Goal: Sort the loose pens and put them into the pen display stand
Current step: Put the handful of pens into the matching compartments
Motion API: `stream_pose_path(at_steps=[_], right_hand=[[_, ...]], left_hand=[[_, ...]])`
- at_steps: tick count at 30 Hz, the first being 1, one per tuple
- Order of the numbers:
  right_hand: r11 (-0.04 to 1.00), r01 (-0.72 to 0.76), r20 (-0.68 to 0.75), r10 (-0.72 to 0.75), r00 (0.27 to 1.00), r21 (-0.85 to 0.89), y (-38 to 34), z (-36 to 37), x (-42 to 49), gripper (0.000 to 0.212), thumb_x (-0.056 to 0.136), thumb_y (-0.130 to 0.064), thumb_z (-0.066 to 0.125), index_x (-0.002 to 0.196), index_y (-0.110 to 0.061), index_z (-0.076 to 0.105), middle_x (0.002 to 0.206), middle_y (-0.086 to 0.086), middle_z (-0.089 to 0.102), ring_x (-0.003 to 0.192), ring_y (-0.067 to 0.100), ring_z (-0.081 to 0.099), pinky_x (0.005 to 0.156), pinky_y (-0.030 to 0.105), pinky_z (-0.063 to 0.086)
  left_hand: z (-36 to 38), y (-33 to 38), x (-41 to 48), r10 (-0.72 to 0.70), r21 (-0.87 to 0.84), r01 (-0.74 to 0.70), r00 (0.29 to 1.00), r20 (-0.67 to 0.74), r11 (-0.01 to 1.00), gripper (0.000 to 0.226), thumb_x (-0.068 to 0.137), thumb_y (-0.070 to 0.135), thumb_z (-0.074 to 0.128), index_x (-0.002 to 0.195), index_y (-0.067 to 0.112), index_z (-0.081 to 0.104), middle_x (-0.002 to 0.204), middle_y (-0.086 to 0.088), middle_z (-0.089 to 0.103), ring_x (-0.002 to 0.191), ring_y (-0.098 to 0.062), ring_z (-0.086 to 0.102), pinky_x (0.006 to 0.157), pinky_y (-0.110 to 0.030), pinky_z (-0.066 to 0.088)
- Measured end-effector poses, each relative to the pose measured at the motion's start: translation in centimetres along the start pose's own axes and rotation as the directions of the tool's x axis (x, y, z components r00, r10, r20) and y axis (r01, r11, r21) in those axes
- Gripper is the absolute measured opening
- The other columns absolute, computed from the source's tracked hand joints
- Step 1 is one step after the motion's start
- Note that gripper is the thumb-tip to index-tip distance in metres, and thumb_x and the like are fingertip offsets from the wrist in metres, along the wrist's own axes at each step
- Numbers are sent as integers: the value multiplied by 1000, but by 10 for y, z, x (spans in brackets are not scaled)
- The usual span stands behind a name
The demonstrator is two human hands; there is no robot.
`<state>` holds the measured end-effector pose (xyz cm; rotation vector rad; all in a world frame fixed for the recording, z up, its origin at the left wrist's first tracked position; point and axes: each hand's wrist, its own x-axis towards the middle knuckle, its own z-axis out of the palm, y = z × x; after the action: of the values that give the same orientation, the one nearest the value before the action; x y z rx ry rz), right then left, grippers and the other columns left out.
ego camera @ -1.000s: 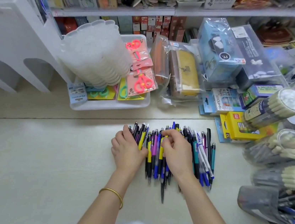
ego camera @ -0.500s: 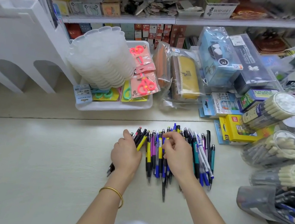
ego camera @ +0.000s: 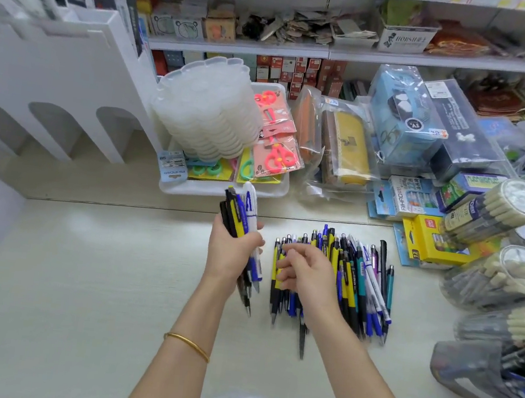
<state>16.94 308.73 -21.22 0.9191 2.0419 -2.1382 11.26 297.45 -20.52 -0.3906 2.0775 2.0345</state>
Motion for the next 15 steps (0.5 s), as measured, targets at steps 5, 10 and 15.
stream_pose_path(at_steps=[5,10,15], right_hand=[[866,-344,138,316,939,362,-5,21,-15,23,99,-30,46,101,-14,63,94,5,66,90,21,63,84,44,52],[422,-526,476,226,850,739,-37,26,-17,49,101,-37,37,112,-1,68,111,15,69,105,27,65,95,38,49],[465,-410,432,64,900,785,-57,26,-10,32,91,-25,48,105,-9,72,109,9,71,99,19,69,85,29,55]], left_hand=[[6,38,-7,225,-213,-234,972,-65,949,44,72,-9,65,98,23,51,81,5,68,72,-14,63,71,-32,55],[21,51,-33,393,-158,-386,920,13,909,47,77,-11,68,101,25,50,76,21,65,73,-4,63,75,-26,54],[33,49,-46,413,-199,-399,910,38,895,50,66,1,68,102,34,55,92,14,72,94,-15,69,87,-36,54]])
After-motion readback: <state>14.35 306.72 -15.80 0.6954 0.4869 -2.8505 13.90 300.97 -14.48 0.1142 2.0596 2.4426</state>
